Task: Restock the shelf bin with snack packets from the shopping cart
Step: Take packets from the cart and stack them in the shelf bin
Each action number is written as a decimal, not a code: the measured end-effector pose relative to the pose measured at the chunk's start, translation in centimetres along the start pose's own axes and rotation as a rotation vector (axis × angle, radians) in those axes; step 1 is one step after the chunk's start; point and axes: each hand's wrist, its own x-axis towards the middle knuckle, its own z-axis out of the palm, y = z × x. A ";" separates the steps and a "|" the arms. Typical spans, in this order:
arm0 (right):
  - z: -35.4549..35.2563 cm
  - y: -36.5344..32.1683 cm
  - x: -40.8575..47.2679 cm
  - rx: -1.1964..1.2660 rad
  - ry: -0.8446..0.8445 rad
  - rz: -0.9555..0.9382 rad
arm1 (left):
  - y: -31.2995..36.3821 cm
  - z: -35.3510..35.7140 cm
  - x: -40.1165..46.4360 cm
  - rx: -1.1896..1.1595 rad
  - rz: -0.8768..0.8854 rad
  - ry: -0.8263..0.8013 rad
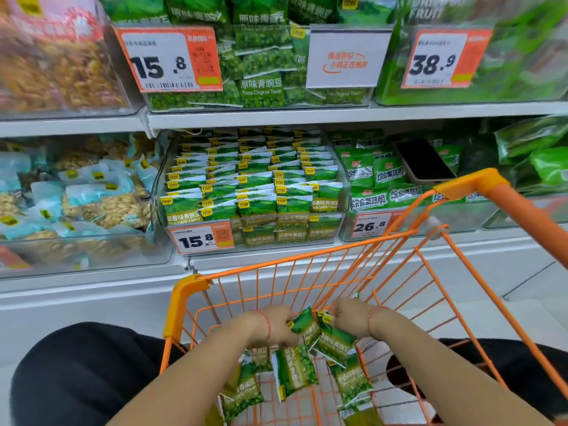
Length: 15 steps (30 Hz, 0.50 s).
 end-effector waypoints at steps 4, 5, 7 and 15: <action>-2.0 -0.4 -1.5 0.417 0.066 0.113 | 0.9 -1.5 -1.5 -0.270 0.044 0.070; -2.4 -0.5 -1.9 0.489 0.094 0.119 | 1.0 -1.8 -1.8 -0.331 0.054 0.094; -3.0 -0.8 -2.9 0.664 0.142 0.095 | 1.1 -2.3 -2.3 -0.417 0.082 0.163; -2.6 -1.7 -5.6 1.297 0.142 -0.026 | 0.6 -2.2 -3.8 -0.753 0.117 0.204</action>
